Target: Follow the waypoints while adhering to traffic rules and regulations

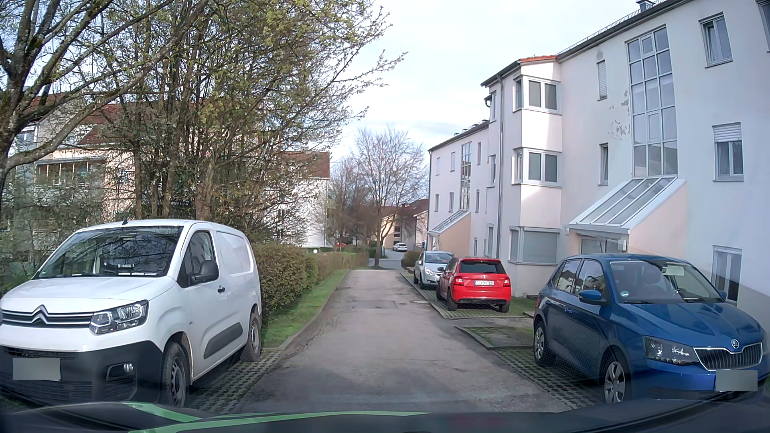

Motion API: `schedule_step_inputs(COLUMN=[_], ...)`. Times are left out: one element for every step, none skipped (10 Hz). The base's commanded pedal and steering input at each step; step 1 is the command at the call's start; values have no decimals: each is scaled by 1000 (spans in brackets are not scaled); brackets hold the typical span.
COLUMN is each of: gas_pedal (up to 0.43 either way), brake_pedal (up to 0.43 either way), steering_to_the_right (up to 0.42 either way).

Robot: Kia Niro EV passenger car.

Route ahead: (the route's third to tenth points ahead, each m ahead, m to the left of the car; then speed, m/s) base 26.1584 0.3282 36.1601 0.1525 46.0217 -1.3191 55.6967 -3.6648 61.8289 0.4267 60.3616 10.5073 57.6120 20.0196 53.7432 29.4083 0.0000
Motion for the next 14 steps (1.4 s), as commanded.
schedule_step_inputs(gas_pedal=[0, 0, 0, 0, 0, 0, 0, 0, 0, 0, 0, 0, 0, 0], brake_pedal=[628, 628, 628, 628, 628, 634, 628, 628, 634, 634, 634, 634, 640, 640], steering_to_the_right=[6, 6, 6, 6, 6, 6, 6, 6, 6, 6, 6, 6, 6, 6])
